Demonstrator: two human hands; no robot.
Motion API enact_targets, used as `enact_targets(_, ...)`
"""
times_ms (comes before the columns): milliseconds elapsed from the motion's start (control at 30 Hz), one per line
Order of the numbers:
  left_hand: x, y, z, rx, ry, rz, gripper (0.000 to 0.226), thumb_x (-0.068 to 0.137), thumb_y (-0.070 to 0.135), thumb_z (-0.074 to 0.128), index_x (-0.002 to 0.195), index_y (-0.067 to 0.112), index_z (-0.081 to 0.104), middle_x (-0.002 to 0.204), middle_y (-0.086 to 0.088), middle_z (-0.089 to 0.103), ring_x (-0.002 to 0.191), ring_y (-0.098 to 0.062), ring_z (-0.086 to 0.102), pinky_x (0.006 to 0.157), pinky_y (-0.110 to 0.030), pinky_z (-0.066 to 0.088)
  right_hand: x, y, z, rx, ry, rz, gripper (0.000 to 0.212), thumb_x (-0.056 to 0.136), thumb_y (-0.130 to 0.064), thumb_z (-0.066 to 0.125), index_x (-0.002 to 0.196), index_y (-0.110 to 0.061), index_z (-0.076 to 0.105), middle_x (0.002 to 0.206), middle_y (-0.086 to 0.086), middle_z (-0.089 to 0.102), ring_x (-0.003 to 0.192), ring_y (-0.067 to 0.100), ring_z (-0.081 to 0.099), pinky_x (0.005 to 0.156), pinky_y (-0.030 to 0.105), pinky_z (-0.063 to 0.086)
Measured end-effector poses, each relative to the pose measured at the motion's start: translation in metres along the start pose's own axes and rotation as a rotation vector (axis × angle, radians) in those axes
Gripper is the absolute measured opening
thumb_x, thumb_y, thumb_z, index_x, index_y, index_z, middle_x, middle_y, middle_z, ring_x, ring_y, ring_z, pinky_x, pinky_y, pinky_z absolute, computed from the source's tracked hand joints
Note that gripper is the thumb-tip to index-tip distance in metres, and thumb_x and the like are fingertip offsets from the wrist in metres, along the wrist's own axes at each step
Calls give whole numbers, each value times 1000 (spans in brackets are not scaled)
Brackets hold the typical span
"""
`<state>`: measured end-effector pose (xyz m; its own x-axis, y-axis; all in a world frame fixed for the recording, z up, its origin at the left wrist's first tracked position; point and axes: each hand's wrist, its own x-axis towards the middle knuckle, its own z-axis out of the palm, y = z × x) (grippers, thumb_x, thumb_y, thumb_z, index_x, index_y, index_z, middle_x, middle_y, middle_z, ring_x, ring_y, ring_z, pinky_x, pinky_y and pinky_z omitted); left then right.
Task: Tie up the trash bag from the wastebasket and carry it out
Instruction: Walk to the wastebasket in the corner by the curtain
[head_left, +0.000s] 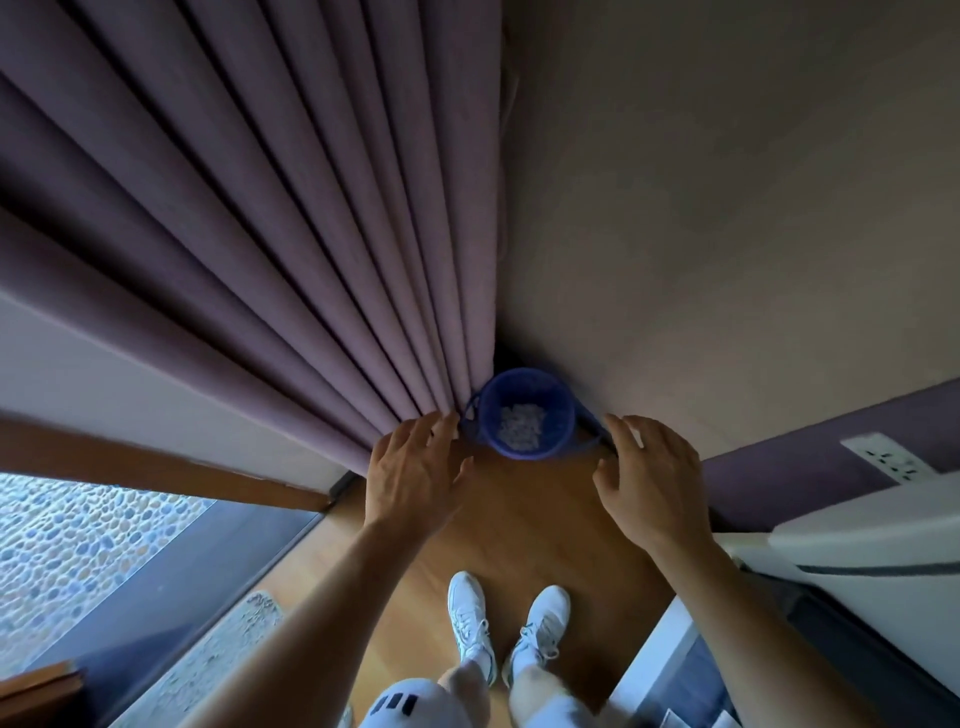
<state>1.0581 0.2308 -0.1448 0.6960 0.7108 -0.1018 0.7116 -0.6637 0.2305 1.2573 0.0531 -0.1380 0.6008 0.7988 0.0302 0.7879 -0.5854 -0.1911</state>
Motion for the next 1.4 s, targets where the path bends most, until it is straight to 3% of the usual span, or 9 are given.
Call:
enact_targets(300, 42, 1, 105, -22, -32, -9, 57, 89, 48, 58, 140, 22, 50, 140, -5, 58, 127, -29, 54, 102, -46, 43, 24, 54, 108, 37, 11, 25, 52, 82, -26, 71, 131, -14, 58, 123, 13, 66, 114, 30, 62, 96, 48, 50)
enact_targets(433, 70, -1, 177, -40, -32, 12, 61, 81, 53, 44, 132, 21, 57, 127, -5, 67, 115, -30, 61, 94, -45, 50, 34, 88, 180, 24, -4, 48, 53, 83, -27, 70, 132, -13, 58, 124, 13, 66, 114, 30, 62, 97, 47, 50)
enact_targets(567, 95, -9, 255, -58, -18, 39, 57, 81, 53, 45, 130, 25, 55, 118, -2, 69, 113, -28, 61, 92, -46, 51, 47, 118, 257, 27, -12, 81, 54, 84, -30, 68, 134, -15, 55, 126, 11, 65, 116, 29, 61, 99, 47, 48)
enact_targets(733, 127, -25, 354, 0, -16, 126, 61, 83, 53, 44, 135, 24, 56, 132, -3, 64, 116, -30, 61, 93, -46, 50, 71, 158, 350, 57, 35, 133, 55, 83, -28, 71, 134, -14, 54, 121, 11, 66, 114, 30, 62, 97, 47, 50)
enact_targets(1067, 203, -49, 534, -35, 48, 327, 62, 87, 55, 44, 136, 18, 55, 138, -11, 59, 120, -34, 60, 92, -51, 54, 126, 229, 510, 47, 28, 252, 55, 89, -32, 63, 140, -14, 50, 128, 16, 60, 114, 36, 57, 88, 47, 52)
enact_targets(1267, 210, -65, 585, -28, 96, 371, 69, 95, 65, 30, 137, 18, 56, 138, -12, 60, 123, -35, 57, 102, -58, 44, 153, 248, 548, 245, -99, 409, 63, 93, -44, 59, 148, -26, 35, 142, 14, 49, 122, 35, 54, 93, 49, 51)
enact_targets(1400, 209, -56, 587, -44, 105, 363, 65, 90, 64, 39, 138, 23, 55, 140, -8, 59, 131, -29, 51, 111, -58, 34, 159, 245, 562, 265, -198, 396, 53, 95, -42, 57, 143, -22, 43, 131, 12, 61, 113, 31, 61, 90, 45, 52)
